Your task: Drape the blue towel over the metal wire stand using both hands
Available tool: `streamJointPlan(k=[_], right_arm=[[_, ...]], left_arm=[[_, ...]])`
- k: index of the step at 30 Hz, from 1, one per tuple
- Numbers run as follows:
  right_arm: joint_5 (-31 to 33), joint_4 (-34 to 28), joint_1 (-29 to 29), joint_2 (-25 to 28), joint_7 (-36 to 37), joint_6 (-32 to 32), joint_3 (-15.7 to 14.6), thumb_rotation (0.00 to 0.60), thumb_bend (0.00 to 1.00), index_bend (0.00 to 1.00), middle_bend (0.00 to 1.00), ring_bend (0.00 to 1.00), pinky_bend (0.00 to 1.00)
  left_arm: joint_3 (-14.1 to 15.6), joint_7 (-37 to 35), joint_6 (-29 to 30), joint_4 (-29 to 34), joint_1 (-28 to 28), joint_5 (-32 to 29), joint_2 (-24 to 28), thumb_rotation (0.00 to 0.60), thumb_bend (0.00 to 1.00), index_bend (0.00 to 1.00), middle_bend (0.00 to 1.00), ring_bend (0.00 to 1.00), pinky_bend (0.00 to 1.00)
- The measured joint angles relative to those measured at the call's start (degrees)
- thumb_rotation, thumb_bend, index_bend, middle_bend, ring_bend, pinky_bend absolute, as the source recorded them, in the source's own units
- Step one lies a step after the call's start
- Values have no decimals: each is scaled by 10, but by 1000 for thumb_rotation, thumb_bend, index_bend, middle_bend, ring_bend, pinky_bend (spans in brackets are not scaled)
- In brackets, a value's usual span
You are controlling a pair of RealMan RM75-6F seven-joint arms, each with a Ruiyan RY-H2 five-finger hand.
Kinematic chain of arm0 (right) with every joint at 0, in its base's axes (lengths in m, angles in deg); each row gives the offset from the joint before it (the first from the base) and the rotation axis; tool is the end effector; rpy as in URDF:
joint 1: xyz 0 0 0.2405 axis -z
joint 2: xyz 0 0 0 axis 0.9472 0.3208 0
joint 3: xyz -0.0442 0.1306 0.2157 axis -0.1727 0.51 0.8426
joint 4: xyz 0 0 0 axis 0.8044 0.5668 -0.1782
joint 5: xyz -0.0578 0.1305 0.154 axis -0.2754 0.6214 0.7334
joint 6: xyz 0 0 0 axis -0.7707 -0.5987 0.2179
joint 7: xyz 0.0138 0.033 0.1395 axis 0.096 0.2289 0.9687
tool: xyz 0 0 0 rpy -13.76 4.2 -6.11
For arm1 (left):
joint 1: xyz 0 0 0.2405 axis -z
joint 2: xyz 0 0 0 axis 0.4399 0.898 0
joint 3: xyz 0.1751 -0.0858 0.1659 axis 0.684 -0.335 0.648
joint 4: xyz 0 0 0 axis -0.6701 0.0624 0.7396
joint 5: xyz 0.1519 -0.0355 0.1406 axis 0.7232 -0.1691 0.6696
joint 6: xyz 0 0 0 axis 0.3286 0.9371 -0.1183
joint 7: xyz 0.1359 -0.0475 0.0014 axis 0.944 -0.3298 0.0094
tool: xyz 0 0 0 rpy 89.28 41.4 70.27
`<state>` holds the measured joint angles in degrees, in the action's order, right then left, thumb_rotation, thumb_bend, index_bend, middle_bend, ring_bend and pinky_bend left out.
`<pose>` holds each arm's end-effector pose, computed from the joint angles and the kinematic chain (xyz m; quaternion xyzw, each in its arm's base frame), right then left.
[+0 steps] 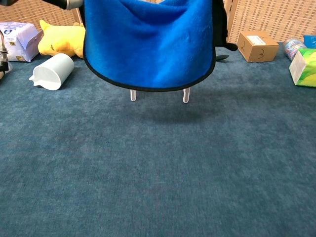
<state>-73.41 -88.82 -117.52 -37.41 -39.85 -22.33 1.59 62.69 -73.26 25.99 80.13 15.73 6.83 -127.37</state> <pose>-0.0654 -0.3713 0.1071 0.6609 -0.3974 0.5574 0.3076 -0.1082 0.3521 0.0775 -0.6341 -0.3992 -0.6012 0.2776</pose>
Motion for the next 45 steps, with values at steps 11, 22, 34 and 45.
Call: streamJointPlan(k=[11,22,34,45], right_arm=[[42,21,-21,-1,-9,13,22,600,353,1000,493,309,245],[58,48,-36,-2,-6,27,30,600,353,1000,493,309,245],[74,88,-54,-8,-5,41,39,600,354,1000,494,310,245],[108,147,-92,-20,-14,75,53,600,354,1000,494,310,245]], left_arm=[[-29,13,-16,-11,21,-26,-15,600,593,770,480,368,170],[-49,21,-23,-28,38,-42,-28,600,592,771,479,366,169],[-67,28,-36,-69,62,-60,-55,600,591,770,480,364,168],[-88,27,-52,-130,93,-80,-87,600,591,770,480,362,162]])
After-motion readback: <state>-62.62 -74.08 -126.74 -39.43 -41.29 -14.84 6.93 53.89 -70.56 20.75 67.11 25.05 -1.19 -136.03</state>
